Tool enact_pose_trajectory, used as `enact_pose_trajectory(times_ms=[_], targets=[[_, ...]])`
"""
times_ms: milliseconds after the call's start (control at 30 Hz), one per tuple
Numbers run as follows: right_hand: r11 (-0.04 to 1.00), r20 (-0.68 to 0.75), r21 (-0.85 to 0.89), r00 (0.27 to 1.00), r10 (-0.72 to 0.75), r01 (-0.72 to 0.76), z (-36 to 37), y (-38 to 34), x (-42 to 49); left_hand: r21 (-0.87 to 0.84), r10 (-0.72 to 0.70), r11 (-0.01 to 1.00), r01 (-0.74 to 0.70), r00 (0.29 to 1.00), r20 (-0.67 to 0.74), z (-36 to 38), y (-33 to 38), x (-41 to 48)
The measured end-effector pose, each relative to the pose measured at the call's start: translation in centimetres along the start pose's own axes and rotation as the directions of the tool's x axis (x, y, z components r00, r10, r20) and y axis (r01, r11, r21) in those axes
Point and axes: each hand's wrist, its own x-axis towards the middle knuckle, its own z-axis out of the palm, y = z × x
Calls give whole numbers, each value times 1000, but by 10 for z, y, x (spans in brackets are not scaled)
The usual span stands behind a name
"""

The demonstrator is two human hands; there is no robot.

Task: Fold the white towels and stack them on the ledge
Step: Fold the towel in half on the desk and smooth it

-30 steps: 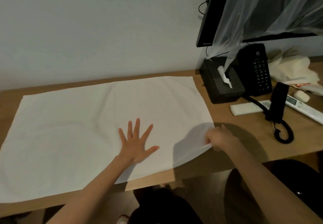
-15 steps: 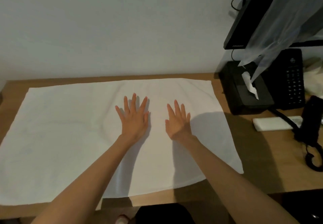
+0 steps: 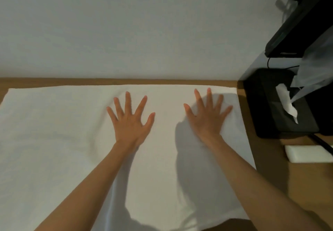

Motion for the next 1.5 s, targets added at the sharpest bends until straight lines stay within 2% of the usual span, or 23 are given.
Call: enact_pose_trajectory(times_ms=[133,267,333,433,533,633,733,800,900,1067,1133,1367,1500], targets=[[995,20,-12,995,101,-101,-2,9,3,-10,-81,997,82,996,33,-4,5,-3],[994,36,26,994,102,-103,-13,0,1,-57,-27,998,32,996,88,-17,-2,-5],[998,-2,52,1000,29,-29,-18,-18,-8,-127,34,991,-29,999,33,-28,-10,-6],[979,-34,144,990,-138,141,-22,-67,-24,-134,66,989,-70,997,-38,-41,-25,-6],[962,42,134,968,-246,239,-19,-124,-35,-133,-15,991,9,999,-46,-47,-45,-2],[942,133,198,945,-300,271,-11,-165,-38,-127,-109,986,105,994,-23,-46,-71,6],[955,149,173,952,-266,239,7,-188,-39,-165,-145,975,152,988,53,-36,-95,15],[965,80,147,970,-231,218,19,-195,-41,-140,-126,981,137,989,83,-28,-109,19],[967,-37,121,975,-219,222,30,-196,-43,-110,-99,988,105,993,56,-24,-129,23],[973,-88,81,973,-211,218,36,-198,-42,-98,-81,992,81,997,-1,-27,-163,30],[975,-79,64,975,-207,212,36,-197,-42,-88,-82,993,81,997,-3,-28,-179,32],[983,-51,52,983,-175,178,32,-201,-45,-72,-214,974,214,977,6,-40,-254,40],[985,-37,53,986,-161,163,28,-203,-47,-104,-271,958,267,962,-24,-45,-273,46]])
